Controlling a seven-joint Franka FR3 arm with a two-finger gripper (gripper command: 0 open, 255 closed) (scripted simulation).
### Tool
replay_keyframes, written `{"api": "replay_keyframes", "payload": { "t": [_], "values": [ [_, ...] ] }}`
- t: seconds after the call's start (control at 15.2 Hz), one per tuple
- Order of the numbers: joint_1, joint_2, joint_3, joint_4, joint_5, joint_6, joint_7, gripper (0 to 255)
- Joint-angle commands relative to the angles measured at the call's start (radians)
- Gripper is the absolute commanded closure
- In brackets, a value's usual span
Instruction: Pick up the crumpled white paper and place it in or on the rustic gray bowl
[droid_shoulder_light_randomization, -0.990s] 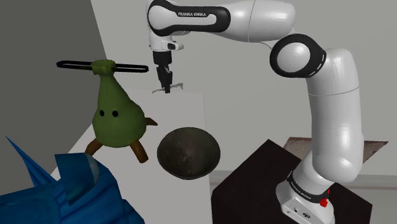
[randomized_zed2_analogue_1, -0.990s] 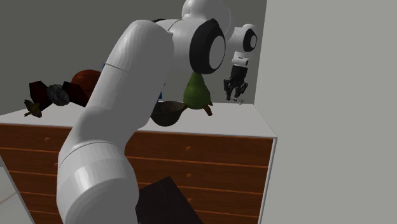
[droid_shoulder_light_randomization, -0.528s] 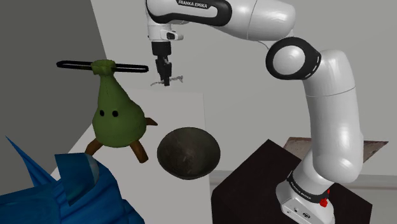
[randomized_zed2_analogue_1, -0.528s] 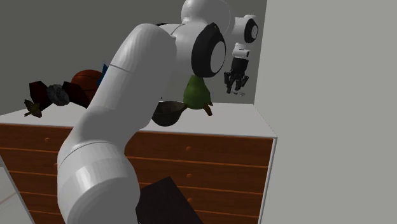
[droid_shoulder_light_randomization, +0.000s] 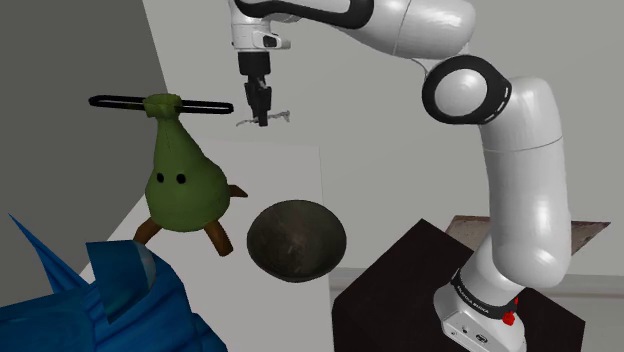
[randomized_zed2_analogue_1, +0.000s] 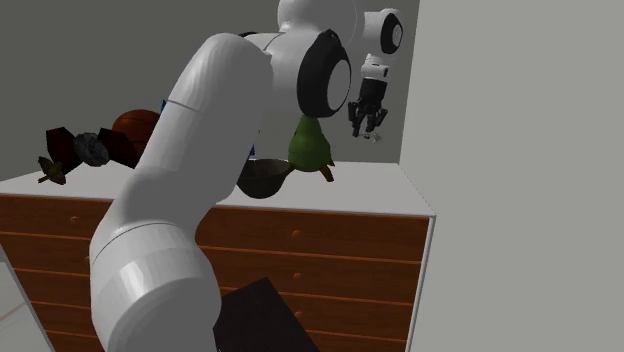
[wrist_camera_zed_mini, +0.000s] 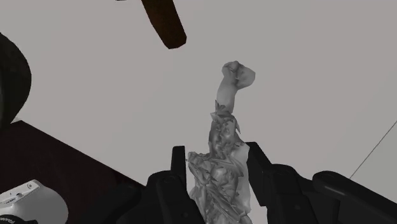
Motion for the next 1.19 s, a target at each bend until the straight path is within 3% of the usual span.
{"api": "replay_keyframes", "payload": {
  "t": [0.0, 0.46, 1.12],
  "values": [
    [-0.013, -0.097, 0.013, -0.151, 0.025, 0.057, 0.017, 255],
    [-0.016, -0.368, 0.054, -0.531, 0.115, 0.187, 0.075, 255],
    [0.04, -0.648, 0.118, -0.848, 0.242, 0.264, 0.175, 255]
  ]
}}
